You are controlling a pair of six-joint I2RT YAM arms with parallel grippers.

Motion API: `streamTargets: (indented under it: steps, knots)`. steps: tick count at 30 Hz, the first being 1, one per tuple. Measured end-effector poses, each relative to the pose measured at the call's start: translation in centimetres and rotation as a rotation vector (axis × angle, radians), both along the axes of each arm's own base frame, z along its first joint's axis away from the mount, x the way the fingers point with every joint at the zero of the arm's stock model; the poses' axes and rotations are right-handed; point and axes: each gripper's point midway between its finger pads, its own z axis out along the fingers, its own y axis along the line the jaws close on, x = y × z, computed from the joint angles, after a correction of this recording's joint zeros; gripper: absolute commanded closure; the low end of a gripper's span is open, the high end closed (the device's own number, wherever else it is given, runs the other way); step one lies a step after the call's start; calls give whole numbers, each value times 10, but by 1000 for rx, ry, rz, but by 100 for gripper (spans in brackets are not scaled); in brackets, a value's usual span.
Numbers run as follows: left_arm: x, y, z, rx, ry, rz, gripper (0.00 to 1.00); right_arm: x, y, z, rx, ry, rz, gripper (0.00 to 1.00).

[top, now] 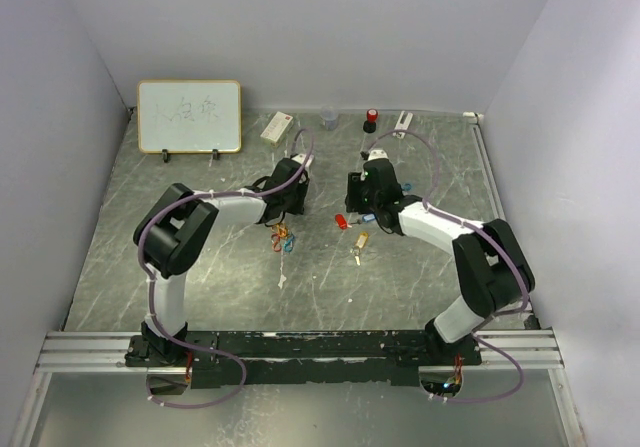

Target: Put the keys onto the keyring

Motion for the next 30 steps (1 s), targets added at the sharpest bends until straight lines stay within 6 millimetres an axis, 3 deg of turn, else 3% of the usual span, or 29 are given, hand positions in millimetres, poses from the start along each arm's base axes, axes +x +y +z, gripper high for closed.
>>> streamTargets:
  steps: [4,8,14,18,30]
  knots:
    - [-7,10,3,22,19,29,93,-3,6,-13,-5,43,30,57]
    - [-11,18,18,21,9,53,93,-1,16,-18,-5,62,56,57]
    - [-10,20,47,-12,-33,80,93,-7,46,-18,-17,76,117,57]
    - [-9,21,52,-19,-40,93,93,-10,61,-20,-36,89,130,59]
    - [-13,28,47,-1,-27,112,93,-17,51,-40,-119,155,72,65]
